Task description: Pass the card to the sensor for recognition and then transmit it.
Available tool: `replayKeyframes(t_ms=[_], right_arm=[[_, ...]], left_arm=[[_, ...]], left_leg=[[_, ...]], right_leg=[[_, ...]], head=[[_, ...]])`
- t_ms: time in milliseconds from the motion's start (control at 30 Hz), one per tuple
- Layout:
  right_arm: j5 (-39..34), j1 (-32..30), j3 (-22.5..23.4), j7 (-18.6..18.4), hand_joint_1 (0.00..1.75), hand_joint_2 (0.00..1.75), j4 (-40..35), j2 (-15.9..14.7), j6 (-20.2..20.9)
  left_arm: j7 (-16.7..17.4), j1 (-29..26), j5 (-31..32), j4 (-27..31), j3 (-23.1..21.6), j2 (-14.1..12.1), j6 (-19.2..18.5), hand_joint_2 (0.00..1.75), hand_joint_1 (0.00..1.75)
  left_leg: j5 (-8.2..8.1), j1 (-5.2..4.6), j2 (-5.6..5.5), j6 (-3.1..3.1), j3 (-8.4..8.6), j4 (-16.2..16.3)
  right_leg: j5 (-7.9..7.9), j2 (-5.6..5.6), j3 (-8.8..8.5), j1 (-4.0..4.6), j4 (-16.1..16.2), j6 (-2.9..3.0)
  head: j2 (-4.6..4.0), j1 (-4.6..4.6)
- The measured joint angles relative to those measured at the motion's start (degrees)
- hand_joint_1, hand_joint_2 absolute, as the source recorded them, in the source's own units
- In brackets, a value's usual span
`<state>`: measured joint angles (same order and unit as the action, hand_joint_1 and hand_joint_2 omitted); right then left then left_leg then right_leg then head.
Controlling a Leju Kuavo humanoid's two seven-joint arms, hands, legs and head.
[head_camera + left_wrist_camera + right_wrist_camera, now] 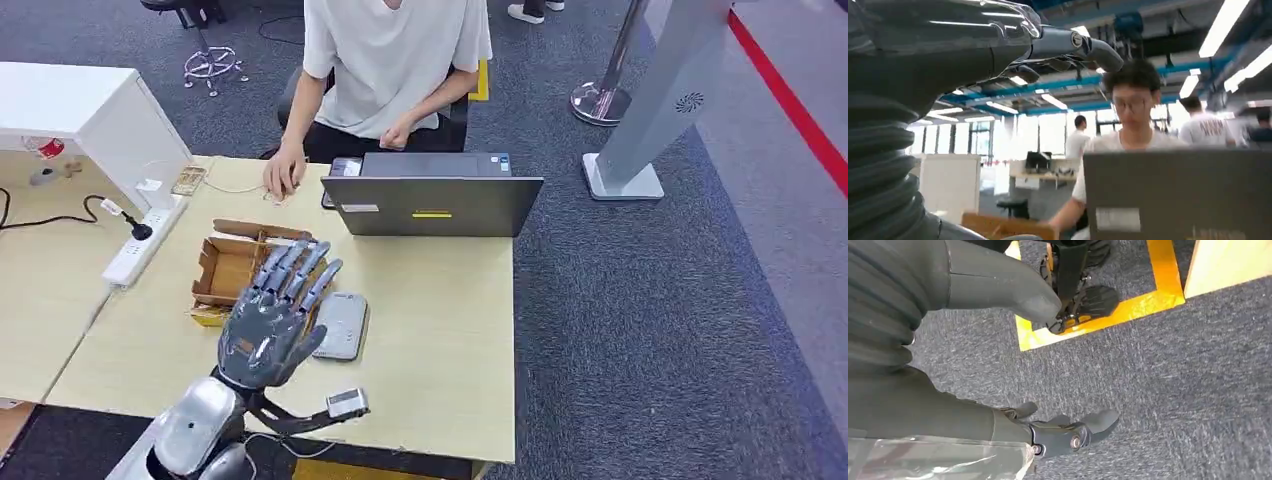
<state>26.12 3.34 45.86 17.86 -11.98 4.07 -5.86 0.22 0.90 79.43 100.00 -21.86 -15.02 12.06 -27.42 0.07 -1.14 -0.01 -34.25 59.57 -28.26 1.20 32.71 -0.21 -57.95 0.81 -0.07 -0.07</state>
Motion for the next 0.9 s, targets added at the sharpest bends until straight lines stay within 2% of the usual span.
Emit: replayKeyframes(t_ms=[100, 167, 300, 567, 900], right_arm=[[0.54, -0.02, 0.87, 0.13, 0.0, 1.75, 0.0, 0.0, 0.24], [1.03, -0.02, 1.18, 0.17, 0.0, 1.75, 0.0, 0.0, 0.35], [1.99, 0.01, 1.62, 0.15, 0.0, 1.75, 0.0, 0.0, 0.59], [3.06, 0.04, 1.99, 0.04, 0.0, 1.75, 0.0, 0.0, 1.07], [3.76, 0.06, 2.64, -0.13, 0.0, 1.75, 0.0, 0.0, 1.07]], left_arm=[[0.56, -0.81, -2.0, 0.09, -0.85, -2.14, -4.51, 1.75, 0.0], [1.49, -0.66, -2.82, -0.18, -0.89, -2.9, -5.94, 1.75, 0.0], [5.47, 0.74, -2.23, -2.54, -0.89, -3.34, -8.25, 1.75, 0.0], [7.89, 3.18, -3.1, -7.89, -0.17, -3.41, -9.52, 1.75, 0.0], [9.2, 2.15, -2.73, -10.76, 1.4, -3.43, -9.32, 1.75, 0.0]], left_leg=[[0.02, 0.01, -0.03, -0.01, 0.0, 0.0], [0.04, 0.01, -0.02, 0.0, 0.02, 0.0], [0.05, 0.0, -0.04, 0.0, 0.04, 0.01], [0.04, -0.01, -0.04, 0.01, 0.03, 0.02], [0.04, 0.0, -0.04, 0.01, 0.03, 0.01]], right_leg=[[0.01, -0.01, -0.02, 0.0, -0.01, 0.0], [0.01, -0.02, -0.04, 0.0, -0.01, 0.01], [0.03, -0.04, -0.08, 0.0, -0.01, -0.01], [0.03, -0.06, -0.1, -0.01, 0.0, -0.02], [0.02, -0.06, -0.1, 0.0, -0.01, -0.02]], head=[[0.0, -0.02], [0.0, 0.0], [0.0, 0.0], [0.0, 0.0], [0.0, 0.0]])
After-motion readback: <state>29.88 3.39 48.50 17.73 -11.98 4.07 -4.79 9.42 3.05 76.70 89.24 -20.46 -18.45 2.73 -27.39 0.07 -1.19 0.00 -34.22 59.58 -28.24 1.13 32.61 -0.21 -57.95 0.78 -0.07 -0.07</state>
